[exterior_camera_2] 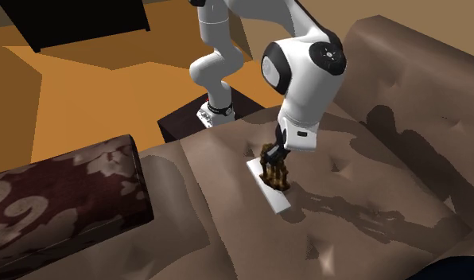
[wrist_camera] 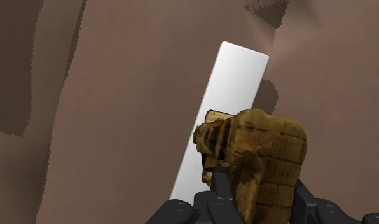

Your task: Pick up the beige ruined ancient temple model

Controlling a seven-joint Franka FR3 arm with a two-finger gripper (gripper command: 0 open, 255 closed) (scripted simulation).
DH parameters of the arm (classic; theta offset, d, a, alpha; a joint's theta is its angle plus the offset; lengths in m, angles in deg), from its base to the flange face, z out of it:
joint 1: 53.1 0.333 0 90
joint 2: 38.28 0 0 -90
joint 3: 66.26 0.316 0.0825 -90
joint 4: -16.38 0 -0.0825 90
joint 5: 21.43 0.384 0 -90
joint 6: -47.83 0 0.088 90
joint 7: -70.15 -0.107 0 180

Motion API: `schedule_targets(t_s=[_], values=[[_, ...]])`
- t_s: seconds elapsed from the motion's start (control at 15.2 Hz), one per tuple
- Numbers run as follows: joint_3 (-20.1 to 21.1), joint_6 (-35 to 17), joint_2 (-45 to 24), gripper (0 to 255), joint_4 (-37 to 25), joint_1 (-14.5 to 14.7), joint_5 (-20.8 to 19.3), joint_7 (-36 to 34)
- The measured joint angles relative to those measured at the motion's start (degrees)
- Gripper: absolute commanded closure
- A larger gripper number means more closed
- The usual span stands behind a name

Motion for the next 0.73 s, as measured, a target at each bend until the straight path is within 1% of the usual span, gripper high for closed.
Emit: schedule_targets(t_s=[0.73], values=[[0.0,8.2,0.6,255,-7.7,0.0,-0.1,0.4]])
